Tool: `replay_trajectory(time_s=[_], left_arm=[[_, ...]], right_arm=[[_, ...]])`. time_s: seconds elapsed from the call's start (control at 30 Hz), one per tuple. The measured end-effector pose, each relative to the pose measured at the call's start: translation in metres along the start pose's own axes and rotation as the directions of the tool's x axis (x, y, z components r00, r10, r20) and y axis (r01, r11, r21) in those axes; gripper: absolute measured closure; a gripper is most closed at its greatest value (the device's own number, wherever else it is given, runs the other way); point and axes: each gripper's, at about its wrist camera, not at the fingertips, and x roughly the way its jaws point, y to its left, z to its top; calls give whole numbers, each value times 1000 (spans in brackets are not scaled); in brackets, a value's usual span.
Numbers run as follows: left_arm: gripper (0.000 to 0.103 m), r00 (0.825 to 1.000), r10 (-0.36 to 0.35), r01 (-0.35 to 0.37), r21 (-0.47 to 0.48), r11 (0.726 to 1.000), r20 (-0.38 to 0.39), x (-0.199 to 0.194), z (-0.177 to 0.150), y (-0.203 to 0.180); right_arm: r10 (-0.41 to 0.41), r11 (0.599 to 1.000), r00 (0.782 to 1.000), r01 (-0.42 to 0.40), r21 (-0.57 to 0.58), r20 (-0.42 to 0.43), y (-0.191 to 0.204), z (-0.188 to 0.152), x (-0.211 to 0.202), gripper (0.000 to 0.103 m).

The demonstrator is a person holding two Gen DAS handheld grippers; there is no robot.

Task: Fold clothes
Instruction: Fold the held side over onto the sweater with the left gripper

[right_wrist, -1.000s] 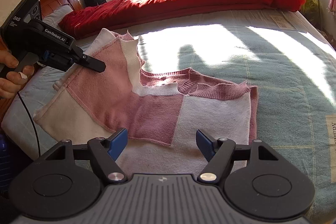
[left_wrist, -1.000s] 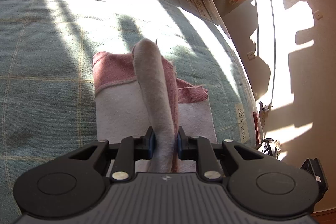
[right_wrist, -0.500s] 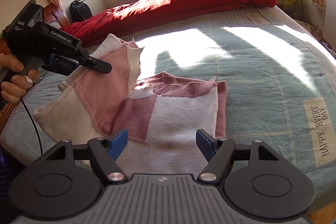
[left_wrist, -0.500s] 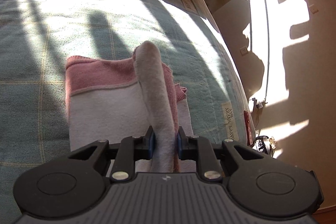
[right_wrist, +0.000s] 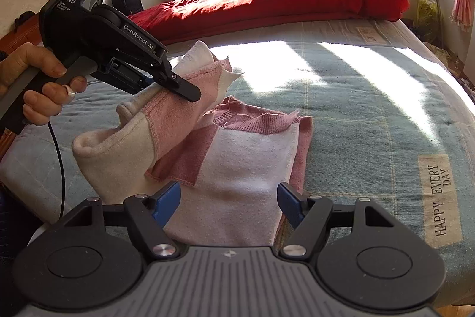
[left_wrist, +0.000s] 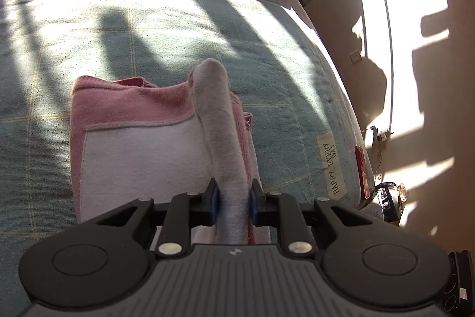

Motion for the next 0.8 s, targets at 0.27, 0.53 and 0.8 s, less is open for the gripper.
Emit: replay_trajectory(time_s=[0.27, 0.53, 0.8], left_arm=[[85, 999, 47, -47, 6, 999, -4, 32, 1, -24], [85, 997, 76, -75, 26, 997, -27, 62, 4, -43], [85, 991, 114, -111, 47, 993, -71, 99, 3, -51]], right_arm=[[57, 998, 996, -59, -21, -69, -9, -5, 6, 27], [72, 997, 997, -72, 10, -38, -19, -12, -3, 27], [52, 998, 998, -50, 45, -43, -33, -19, -1, 27]])
